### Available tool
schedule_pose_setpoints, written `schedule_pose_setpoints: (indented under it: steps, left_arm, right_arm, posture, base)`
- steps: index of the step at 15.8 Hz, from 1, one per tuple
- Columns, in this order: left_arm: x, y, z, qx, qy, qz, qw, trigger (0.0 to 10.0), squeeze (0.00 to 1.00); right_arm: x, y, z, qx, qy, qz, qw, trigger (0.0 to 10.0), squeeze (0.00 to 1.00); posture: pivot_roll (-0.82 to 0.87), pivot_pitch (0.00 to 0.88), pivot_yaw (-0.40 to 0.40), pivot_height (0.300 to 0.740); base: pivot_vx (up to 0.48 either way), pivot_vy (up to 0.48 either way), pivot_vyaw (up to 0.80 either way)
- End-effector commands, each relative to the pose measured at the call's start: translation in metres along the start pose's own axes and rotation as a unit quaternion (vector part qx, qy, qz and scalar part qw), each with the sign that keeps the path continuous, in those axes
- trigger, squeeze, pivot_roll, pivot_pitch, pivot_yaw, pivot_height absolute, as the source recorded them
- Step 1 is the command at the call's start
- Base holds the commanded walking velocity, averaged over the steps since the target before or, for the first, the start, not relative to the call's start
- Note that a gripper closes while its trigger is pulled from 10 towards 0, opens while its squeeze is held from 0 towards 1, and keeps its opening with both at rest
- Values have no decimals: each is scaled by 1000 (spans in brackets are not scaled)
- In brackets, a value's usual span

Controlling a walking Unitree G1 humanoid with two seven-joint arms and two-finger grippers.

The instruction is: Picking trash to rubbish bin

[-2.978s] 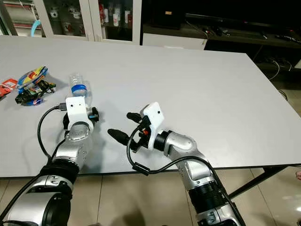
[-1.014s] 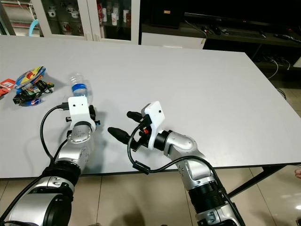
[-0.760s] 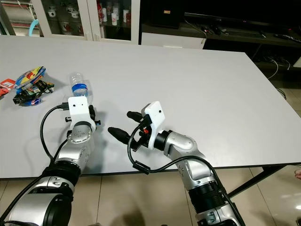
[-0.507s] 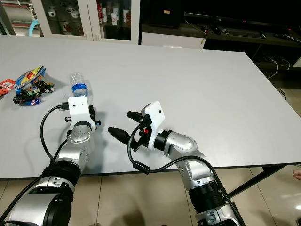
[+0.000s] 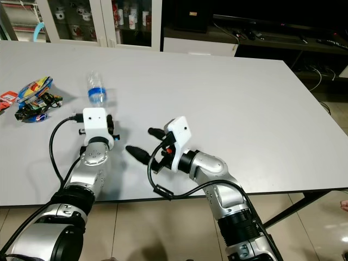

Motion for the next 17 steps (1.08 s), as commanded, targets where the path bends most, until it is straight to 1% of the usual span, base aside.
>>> schedule_pose_setpoints:
  steps: [1, 2, 4, 6, 7, 9, 10, 11, 12, 13, 14, 15, 16, 17]
  left_arm:
    - [14, 5, -1, -8, 35, 12, 999, 10000, 0]
    - [19, 7, -2, -8, 48, 10, 999, 10000, 0]
    - [31, 7, -5, -8, 89, 4, 996, 10000, 0]
    - [45, 12, -8, -24, 129, 7, 991, 10000, 0]
    - [47, 13, -9, -27, 133, 8, 991, 10000, 0]
    - [52, 16, -10, -33, 143, 10, 989, 10000, 0]
    - [53, 16, -10, -33, 144, 10, 989, 10000, 0]
    - [55, 15, -9, -33, 147, 9, 988, 10000, 0]
    - [57, 14, -9, -33, 152, 8, 988, 10000, 0]
    - [59, 13, -10, -32, 156, 8, 987, 10000, 0]
    - [59, 13, -10, -31, 158, 7, 987, 10000, 0]
    - [60, 12, -10, -30, 160, 7, 987, 10000, 0]
    - [61, 12, -10, -30, 160, 8, 987, 10000, 0]
    - [59, 11, -10, -29, 158, 11, 987, 10000, 0]
  right_arm:
    - [5, 8, -3, -19, 11, -6, 1000, 10000, 0]
    - [9, 10, -3, -28, 18, -11, 999, 10000, 0]
    - [22, 21, -2, -70, 50, -24, 996, 10000, 0]
    - [45, 41, -7, -148, 122, -20, 981, 10000, 0]
    - [49, 44, -8, -161, 134, -24, 978, 10000, 0]
    - [67, 65, -22, -249, 183, -59, 949, 10000, 0]
    - [70, 68, -24, -263, 190, -61, 944, 10000, 0]
    - [74, 74, -29, -291, 195, -82, 933, 10000, 0]
    - [76, 79, -33, -312, 204, -89, 924, 10000, 0]
    - [79, 85, -39, -341, 216, -91, 910, 10000, 0]
    - [81, 88, -42, -355, 221, -94, 903, 10000, 0]
    - [82, 94, -48, -378, 229, -97, 892, 10000, 0]
    - [83, 96, -50, -388, 233, -97, 887, 10000, 0]
    - [82, 102, -58, -413, 236, -100, 874, 10000, 0]
  posture:
    - [-69, 37, -111, 740]
    - [-68, 37, -111, 740]
    - [-69, 37, -110, 740]
    - [-65, 36, -110, 740]
    - [-66, 35, -109, 740]
    - [-68, 35, -107, 740]
    - [-68, 35, -107, 740]
    - [-67, 36, -108, 740]
    - [-67, 36, -108, 740]
    - [-66, 35, -108, 740]
    - [-65, 35, -108, 740]
    - [-65, 35, -107, 740]
    - [-65, 35, -107, 740]
    - [-65, 34, -107, 740]
  base:
    - [0, 0, 0]
    - [0, 0, 0]
    - [0, 0, 0]
    - [0, 0, 0]
    - [0, 0, 0]
    - [0, 0, 0]
    - [0, 0, 0]
    - [0, 0, 0]
    - [0, 0, 0]
    - [0, 0, 0]
    - [0, 0, 0]
    - [0, 0, 0]
    - [0, 0, 0]
    - [0, 0, 0]
Point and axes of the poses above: a point about 5 cm out from each wrist's last joint towards the gripper, its own z axis pointing out of the wrist towards the gripper, its own x axis along the axis of the wrist's last joint, y = z × x, the point moved 4 cm from there along z, pointing out of the wrist towards the gripper, and after that the axes turned 11 degrees about z, right-handed, at the moved point
